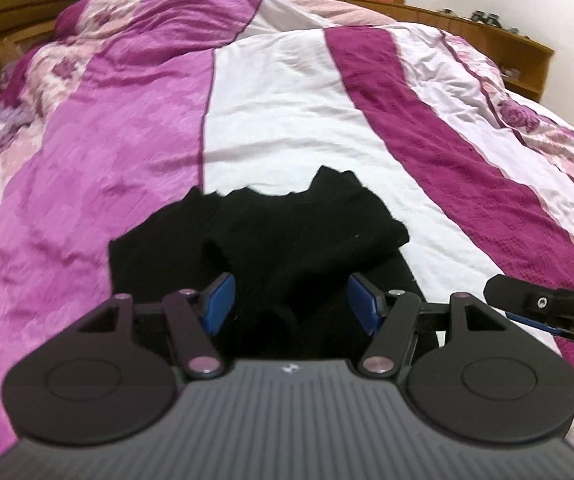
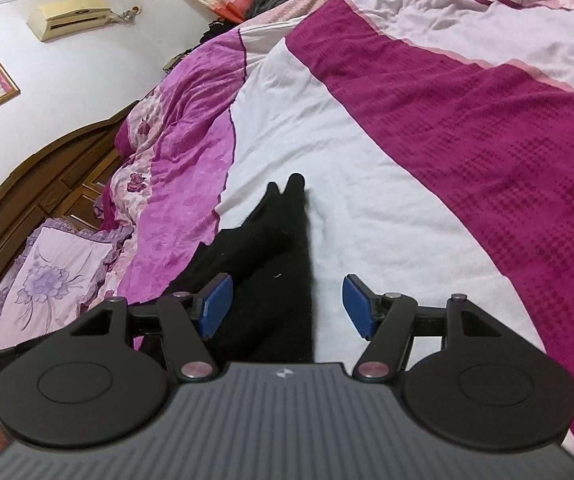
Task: Fold small clothes
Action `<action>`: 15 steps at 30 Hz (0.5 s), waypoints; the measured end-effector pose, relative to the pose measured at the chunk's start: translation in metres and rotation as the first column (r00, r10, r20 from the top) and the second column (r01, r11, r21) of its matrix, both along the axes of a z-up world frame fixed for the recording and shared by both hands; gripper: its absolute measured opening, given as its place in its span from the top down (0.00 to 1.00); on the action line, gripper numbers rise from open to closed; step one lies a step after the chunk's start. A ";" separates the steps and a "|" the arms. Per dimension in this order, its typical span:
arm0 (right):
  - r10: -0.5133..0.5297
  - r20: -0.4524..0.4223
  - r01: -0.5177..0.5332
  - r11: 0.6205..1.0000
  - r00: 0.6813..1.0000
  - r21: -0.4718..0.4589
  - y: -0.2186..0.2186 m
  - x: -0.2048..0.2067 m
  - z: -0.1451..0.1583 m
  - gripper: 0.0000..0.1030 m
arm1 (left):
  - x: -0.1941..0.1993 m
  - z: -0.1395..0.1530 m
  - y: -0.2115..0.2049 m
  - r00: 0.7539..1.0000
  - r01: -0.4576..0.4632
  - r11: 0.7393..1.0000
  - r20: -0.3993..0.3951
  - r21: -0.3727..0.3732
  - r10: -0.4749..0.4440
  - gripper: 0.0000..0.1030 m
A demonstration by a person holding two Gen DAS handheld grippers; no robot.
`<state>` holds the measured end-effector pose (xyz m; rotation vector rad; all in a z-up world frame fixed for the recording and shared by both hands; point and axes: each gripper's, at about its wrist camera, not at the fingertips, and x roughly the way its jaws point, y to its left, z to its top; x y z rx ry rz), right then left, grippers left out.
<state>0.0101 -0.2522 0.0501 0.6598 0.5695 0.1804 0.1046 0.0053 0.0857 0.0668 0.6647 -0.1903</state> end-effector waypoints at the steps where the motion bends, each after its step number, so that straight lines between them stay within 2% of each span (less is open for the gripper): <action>1: -0.002 -0.003 0.002 1.000 1.000 0.003 -0.001 0.002 -0.002 0.33 | 0.003 -0.002 -0.003 1.000 0.009 1.000 0.008 0.007 -0.009 0.38; 6: -0.006 -0.022 0.007 1.000 1.000 0.021 -0.002 0.015 -0.013 0.33 | 0.016 -0.010 -0.010 0.997 0.058 0.998 0.040 0.020 -0.058 0.38; 12: -0.004 -0.052 0.006 0.999 0.999 0.033 -0.001 0.029 -0.028 0.33 | 0.027 -0.028 -0.020 0.989 0.146 0.987 0.026 0.074 -0.148 0.38; 15: -0.001 -0.070 0.003 0.999 0.998 0.036 -0.002 0.035 -0.034 0.33 | 0.029 -0.035 -0.021 0.987 0.153 0.985 0.030 0.086 -0.156 0.38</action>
